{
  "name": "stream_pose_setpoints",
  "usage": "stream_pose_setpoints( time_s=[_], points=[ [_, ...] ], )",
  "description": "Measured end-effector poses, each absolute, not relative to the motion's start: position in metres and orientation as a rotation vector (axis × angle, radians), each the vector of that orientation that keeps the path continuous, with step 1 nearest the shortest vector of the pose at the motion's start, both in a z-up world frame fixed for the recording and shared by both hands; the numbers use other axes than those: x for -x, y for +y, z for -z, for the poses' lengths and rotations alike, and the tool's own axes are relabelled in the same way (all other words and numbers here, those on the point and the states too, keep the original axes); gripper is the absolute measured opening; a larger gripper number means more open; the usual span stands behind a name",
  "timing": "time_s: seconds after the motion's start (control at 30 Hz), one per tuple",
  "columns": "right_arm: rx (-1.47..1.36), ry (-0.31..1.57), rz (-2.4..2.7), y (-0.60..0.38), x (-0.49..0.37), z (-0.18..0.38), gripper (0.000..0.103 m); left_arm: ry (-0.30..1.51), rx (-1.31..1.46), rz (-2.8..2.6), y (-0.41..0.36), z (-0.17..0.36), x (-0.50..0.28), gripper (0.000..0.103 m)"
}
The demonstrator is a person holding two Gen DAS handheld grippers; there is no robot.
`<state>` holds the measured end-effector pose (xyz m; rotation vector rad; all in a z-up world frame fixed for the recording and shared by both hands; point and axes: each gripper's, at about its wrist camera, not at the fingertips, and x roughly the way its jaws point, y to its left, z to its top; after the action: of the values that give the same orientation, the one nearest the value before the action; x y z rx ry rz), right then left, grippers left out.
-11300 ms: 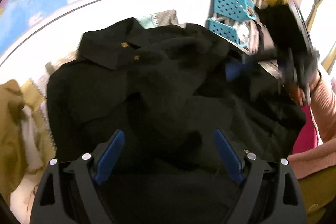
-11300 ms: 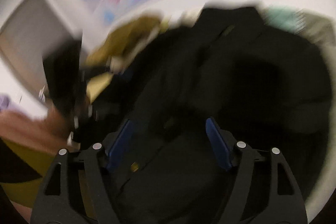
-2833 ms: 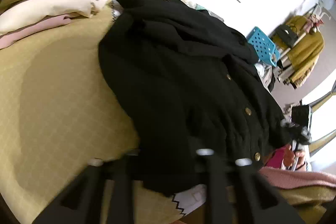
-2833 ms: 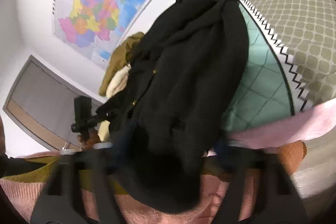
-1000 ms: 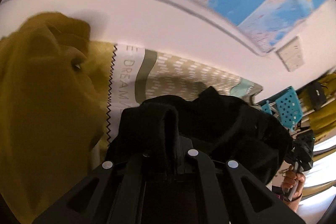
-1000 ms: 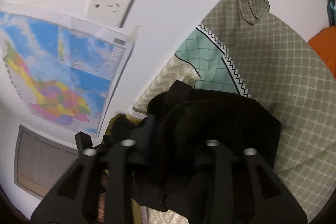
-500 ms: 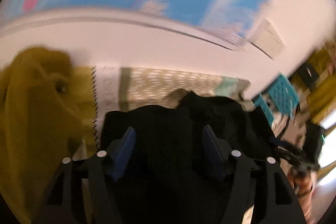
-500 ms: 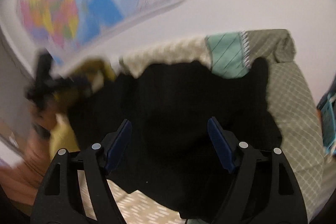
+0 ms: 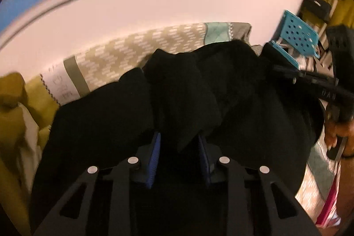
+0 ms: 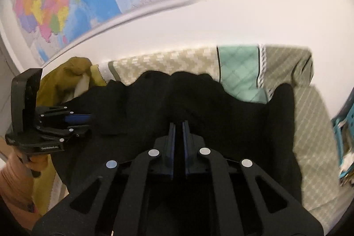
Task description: Fold large clothes
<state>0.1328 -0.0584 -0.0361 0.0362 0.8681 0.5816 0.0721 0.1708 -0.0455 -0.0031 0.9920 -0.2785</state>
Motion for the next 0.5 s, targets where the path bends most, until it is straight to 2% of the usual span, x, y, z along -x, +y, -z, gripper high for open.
stream_pose_setpoints(
  time_s=[0.07, 0.1, 0.13, 0.17, 0.2, 0.27, 0.37, 0.5],
  points=[
    [-0.014, 0.935, -0.555, -0.053, -0.139, 0.052, 0.016, 0.986, -0.001, 0.257, 0.171, 0.048, -0.071, 0.033],
    [-0.001, 0.943, -0.542, -0.051, -0.138, 0.056, 0.023, 0.965, -0.017, 0.252, 0.171, 0.047, -0.066, 0.035],
    [0.026, 0.926, -0.524, -0.05, -0.132, 0.055, 0.029, 0.948, -0.034, 0.249, 0.17, 0.045, -0.06, 0.043],
    [0.043, 0.912, -0.513, -0.05, -0.128, 0.053, 0.039, 0.923, -0.056, 0.231, 0.171, 0.041, -0.052, 0.047],
    [0.052, 0.901, -0.512, -0.05, -0.124, 0.051, 0.042, 0.904, -0.068, 0.218, 0.172, 0.037, -0.045, 0.05],
    [0.061, 0.879, -0.52, -0.052, -0.113, 0.044, 0.041, 0.87, -0.061, 0.21, 0.178, 0.029, -0.033, 0.053],
    [0.07, 0.849, -0.523, -0.057, -0.102, 0.035, 0.043, 0.816, -0.065, 0.171, 0.189, 0.018, -0.012, 0.065],
    [0.098, 0.822, -0.512, -0.066, -0.086, 0.028, 0.049, 0.787, -0.054, 0.119, 0.207, 0.013, 0.011, 0.065]
  ],
)
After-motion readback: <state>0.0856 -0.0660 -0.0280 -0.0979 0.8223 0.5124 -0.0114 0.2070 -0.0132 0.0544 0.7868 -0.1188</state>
